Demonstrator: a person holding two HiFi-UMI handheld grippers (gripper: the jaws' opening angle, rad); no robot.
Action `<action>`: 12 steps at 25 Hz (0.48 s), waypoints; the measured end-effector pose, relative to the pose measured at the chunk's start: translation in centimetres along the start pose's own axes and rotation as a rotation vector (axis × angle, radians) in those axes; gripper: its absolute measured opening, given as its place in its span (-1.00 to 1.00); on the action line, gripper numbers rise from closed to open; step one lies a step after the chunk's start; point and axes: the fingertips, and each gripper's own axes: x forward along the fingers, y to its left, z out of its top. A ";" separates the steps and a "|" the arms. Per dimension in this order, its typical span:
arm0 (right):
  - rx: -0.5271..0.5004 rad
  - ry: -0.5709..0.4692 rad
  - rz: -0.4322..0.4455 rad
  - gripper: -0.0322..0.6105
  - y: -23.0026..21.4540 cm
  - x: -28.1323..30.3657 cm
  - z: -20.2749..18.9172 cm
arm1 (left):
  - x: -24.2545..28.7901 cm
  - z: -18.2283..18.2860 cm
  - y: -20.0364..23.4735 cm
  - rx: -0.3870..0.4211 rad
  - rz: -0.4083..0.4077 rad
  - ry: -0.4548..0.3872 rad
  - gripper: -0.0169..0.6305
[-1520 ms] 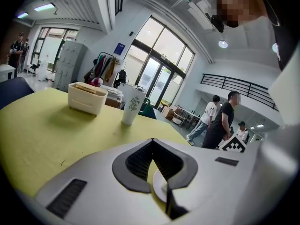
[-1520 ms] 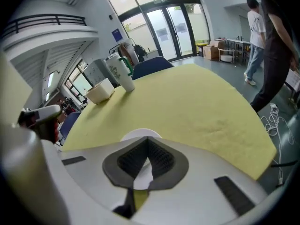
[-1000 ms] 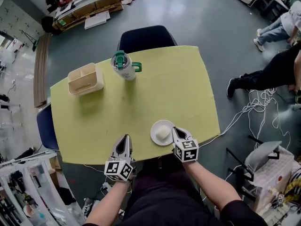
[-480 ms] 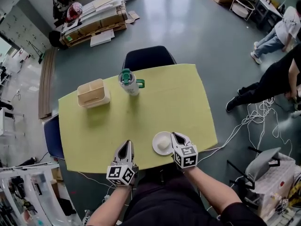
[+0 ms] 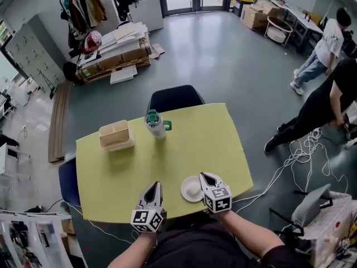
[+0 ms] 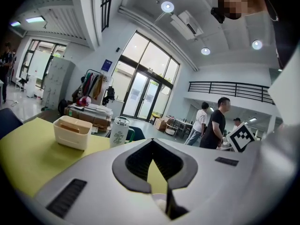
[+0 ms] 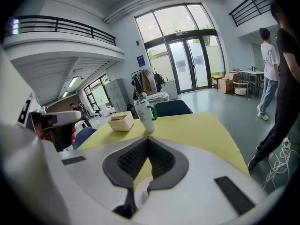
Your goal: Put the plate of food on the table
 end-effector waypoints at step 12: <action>-0.053 -0.140 0.023 -0.86 2.5 -2.8 7.0 | -0.2 4.4 -3.2 0.021 -0.096 -0.056 -0.92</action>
